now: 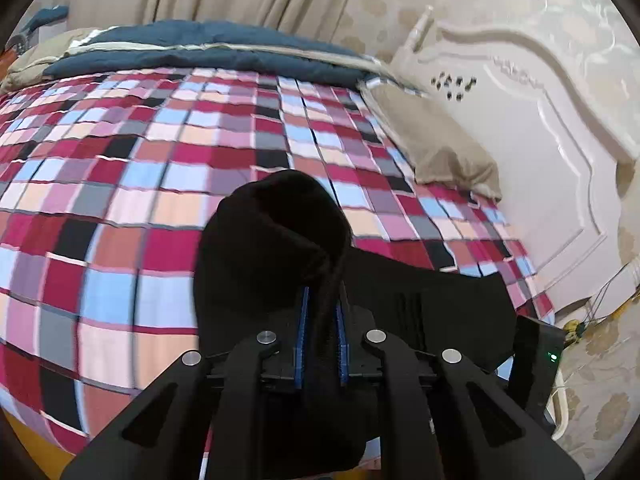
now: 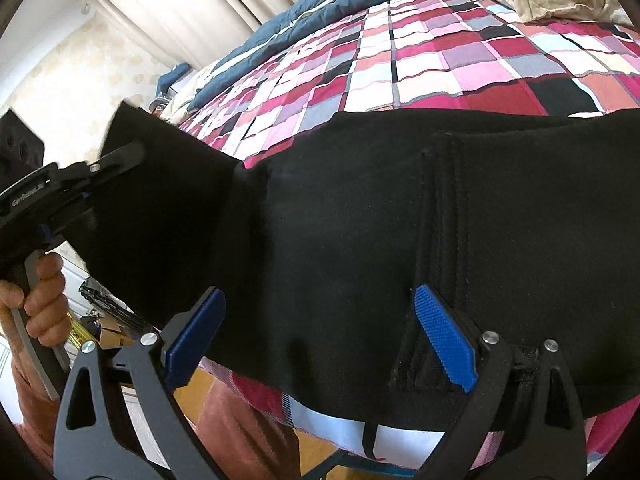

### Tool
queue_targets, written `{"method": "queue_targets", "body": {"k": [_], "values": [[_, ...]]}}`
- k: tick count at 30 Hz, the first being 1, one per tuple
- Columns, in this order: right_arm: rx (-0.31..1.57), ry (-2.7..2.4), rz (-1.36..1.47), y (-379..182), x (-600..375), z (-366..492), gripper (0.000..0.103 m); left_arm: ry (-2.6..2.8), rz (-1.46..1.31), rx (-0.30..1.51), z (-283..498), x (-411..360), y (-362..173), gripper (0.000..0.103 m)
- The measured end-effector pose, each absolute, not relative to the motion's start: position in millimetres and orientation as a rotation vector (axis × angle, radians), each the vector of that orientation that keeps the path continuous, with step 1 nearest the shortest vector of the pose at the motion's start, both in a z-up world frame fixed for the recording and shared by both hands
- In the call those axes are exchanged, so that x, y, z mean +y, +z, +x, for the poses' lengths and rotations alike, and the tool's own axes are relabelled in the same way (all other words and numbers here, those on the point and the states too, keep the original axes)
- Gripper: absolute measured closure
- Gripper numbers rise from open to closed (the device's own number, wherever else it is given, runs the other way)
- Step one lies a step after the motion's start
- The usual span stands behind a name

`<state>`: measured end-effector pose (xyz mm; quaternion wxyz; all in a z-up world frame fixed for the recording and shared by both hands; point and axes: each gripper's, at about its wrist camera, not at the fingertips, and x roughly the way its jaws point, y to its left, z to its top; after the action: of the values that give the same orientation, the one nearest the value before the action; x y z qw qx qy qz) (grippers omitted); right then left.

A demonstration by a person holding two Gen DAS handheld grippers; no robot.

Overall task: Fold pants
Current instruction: 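Grasp the folded black pants edge with the left tool and lift it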

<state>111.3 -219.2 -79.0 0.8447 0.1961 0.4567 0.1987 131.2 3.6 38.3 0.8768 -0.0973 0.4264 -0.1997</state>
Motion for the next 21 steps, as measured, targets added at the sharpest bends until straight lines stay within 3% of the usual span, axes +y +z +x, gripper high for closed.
{"method": "queue_targets", "body": {"k": [13, 21], "values": [[0.861, 0.253, 0.249, -45.5, -245.1, 78.7, 0.007, -0.332, 0.006, 0.961, 139.3, -77.6, -10.9, 0.092], [0.88, 0.162, 0.315, -60.4, -294.5, 66.0, 0.007, -0.272, 0.064, 0.992, 147.6, -103.7, -40.2, 0.091]]}}
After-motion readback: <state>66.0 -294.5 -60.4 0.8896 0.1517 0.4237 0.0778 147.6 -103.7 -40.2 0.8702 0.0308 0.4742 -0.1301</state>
